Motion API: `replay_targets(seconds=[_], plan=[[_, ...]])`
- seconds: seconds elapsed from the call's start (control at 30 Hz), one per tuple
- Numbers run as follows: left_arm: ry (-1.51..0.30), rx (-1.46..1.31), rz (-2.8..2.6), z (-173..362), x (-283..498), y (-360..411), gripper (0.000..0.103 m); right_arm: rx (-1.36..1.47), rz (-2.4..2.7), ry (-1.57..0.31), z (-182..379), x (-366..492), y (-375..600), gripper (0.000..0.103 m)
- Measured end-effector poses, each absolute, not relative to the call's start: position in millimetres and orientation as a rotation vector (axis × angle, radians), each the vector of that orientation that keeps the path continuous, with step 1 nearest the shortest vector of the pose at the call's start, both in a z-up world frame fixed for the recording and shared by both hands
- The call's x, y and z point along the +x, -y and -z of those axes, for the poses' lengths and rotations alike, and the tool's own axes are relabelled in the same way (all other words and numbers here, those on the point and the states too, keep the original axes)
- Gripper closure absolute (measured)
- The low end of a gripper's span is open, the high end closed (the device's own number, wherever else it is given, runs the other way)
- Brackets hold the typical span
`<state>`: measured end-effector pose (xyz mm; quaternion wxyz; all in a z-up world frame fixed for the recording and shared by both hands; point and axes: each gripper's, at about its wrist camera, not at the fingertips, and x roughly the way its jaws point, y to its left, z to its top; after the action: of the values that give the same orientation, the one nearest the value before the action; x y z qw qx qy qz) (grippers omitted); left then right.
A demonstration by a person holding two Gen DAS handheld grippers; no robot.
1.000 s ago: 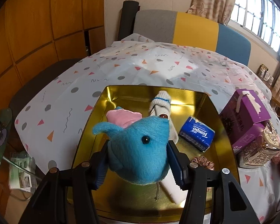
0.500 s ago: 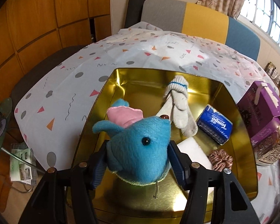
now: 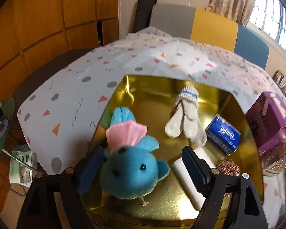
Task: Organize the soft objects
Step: 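Grasp the beige mesh roll with the right tool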
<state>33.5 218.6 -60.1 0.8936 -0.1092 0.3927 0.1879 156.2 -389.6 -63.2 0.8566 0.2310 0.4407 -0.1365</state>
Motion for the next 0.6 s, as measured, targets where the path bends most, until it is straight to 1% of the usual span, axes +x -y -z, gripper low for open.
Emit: replay_targets(seconds=[0.03,0.2,0.27,0.33,0.37,0.5,0.6], plan=[[-0.804,-0.224,-0.387,57,32,-217,0.012,0.486,0.285,-0.924,63,156,390,0.039],[-0.752,-0.155,-0.365,48,27,-200,0.01,0.484,0.274,-0.919,62,155,389,0.039],[-0.743,-0.154,-0.34,45,26,-194,0.007,0.485,0.261,-0.913,60,155,388,0.039],[-0.731,-0.164,-0.31,41,26,-188,0.005,0.476,0.257,-0.902,58,155,387,0.039],[-0.728,-0.169,-0.297,39,26,-185,0.002,0.465,0.25,-0.889,55,154,385,0.039],[-0.737,-0.17,-0.253,34,29,-176,0.001,0.345,0.178,-0.849,41,156,363,0.039],[-0.736,-0.166,-0.238,32,31,-172,0.001,0.213,0.056,-0.861,34,167,335,0.039]])
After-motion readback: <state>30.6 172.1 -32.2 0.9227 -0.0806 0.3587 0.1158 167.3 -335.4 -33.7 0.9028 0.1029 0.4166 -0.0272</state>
